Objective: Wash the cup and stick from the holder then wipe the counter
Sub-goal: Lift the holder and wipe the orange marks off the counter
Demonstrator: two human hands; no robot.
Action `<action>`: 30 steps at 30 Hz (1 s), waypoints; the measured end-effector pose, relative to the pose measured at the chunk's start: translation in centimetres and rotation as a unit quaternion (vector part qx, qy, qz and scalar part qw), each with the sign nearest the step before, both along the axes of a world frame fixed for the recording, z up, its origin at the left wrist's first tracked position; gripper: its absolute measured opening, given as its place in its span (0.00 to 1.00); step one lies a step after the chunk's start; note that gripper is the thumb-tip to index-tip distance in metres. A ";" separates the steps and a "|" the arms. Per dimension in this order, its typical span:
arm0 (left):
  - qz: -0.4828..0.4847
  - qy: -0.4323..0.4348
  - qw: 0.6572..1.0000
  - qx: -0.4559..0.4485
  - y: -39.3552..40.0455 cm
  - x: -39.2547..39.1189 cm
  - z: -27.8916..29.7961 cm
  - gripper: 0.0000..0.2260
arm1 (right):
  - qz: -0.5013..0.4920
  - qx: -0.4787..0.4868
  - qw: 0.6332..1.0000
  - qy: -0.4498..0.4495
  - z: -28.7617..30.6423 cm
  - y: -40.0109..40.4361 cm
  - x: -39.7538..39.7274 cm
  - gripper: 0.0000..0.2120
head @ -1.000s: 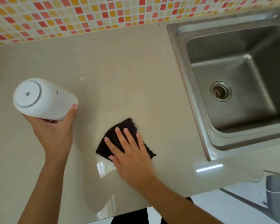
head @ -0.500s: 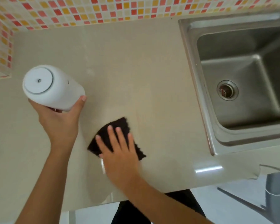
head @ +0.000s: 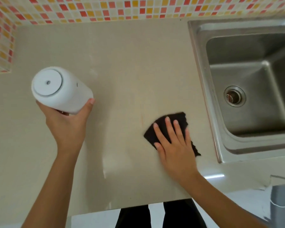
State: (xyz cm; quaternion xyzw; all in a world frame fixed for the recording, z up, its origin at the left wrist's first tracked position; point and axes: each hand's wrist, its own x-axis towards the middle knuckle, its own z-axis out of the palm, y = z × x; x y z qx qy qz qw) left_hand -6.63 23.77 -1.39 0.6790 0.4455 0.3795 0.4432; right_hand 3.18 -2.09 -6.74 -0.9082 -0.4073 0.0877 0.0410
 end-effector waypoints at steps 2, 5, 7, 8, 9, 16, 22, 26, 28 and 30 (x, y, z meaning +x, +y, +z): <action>-0.002 0.003 1.000 0.002 -0.1 0.1 -0.1 0.41 | 0.024 0.019 1.000 -0.007 -0.4 5.7 2.2 0.25; -0.009 0.008 1.000 0.005 -0.1 0.1 0.1 0.41 | 0.007 0.009 1.000 0.019 -0.1 14.2 7.2 0.26; -0.008 0.009 1.000 0.013 -0.1 0.0 0.4 0.42 | -0.006 -0.013 0.999 0.032 -0.5 15.4 7.7 0.26; -0.005 0.007 1.000 0.013 0.0 -0.1 0.6 0.42 | -0.011 -0.009 1.000 0.027 -0.6 14.4 6.8 0.26; -0.002 0.001 1.000 0.013 0.1 -0.1 0.8 0.42 | -0.012 -0.003 1.000 0.010 -0.6 12.6 5.2 0.26; 0.013 -0.029 0.999 -0.005 0.9 0.8 1.3 0.41 | 0.092 -0.032 0.995 0.021 0.2 0.4 -5.9 0.26; 0.003 -0.014 1.000 0.007 1.1 0.9 2.0 0.41 | 0.016 -0.011 1.000 -0.002 -0.3 11.4 4.7 0.26; 0.001 -0.020 1.000 0.011 0.7 0.6 2.1 0.42 | -0.034 -0.002 0.999 0.020 0.3 19.4 12.6 0.27; -0.004 -0.024 1.000 0.014 0.4 0.3 2.2 0.42 | -0.046 0.010 0.999 0.020 -0.1 21.1 14.6 0.27; -0.007 -0.023 1.000 0.015 0.3 -0.1 2.2 0.42 | -0.055 0.019 0.998 0.018 -0.6 21.0 14.2 0.26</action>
